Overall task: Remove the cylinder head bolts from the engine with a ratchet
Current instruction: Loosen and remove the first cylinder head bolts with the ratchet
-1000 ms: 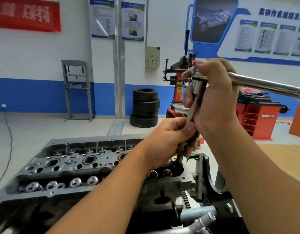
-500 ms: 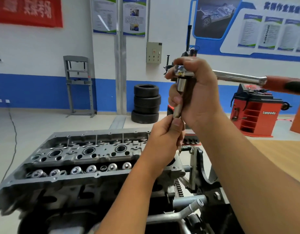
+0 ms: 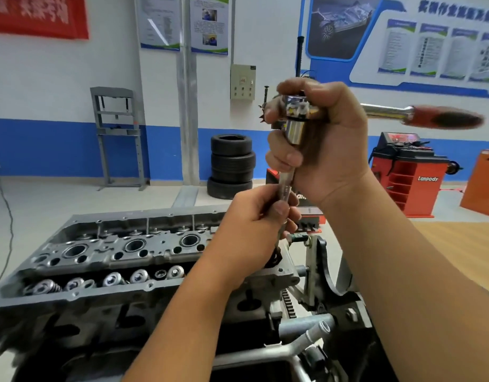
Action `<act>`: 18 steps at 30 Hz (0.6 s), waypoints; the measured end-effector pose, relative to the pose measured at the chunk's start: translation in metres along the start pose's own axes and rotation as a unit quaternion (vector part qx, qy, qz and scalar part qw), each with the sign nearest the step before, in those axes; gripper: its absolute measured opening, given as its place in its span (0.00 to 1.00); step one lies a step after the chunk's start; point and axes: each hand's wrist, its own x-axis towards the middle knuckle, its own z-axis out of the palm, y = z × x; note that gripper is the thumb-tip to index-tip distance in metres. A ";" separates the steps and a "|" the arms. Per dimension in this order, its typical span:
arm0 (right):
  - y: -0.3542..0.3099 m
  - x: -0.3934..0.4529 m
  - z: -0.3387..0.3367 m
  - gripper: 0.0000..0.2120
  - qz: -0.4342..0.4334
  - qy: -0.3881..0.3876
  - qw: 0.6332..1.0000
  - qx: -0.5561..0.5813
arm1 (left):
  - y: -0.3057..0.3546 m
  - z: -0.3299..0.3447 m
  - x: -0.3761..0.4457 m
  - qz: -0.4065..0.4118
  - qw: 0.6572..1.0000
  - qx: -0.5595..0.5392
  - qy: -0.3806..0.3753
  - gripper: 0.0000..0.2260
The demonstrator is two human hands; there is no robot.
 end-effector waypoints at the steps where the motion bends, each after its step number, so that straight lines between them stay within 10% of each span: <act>1: 0.002 -0.002 0.002 0.08 -0.042 0.044 0.997 -0.042 | 0.000 0.001 0.001 0.002 1.000 0.011 0.006 0.10; 5: 0.000 -0.007 0.004 0.09 -0.118 0.112 0.980 -0.118 | 0.000 0.004 0.003 0.002 0.998 0.051 0.030 0.08; 13: -0.009 0.003 0.001 0.09 0.081 -0.065 0.985 0.137 | -0.001 -0.006 -0.003 -0.010 0.999 0.032 -0.006 0.08; 18: 0.000 -0.011 0.007 0.06 -0.054 0.054 0.996 -0.039 | -0.006 -0.001 -0.005 0.004 0.999 0.023 0.042 0.12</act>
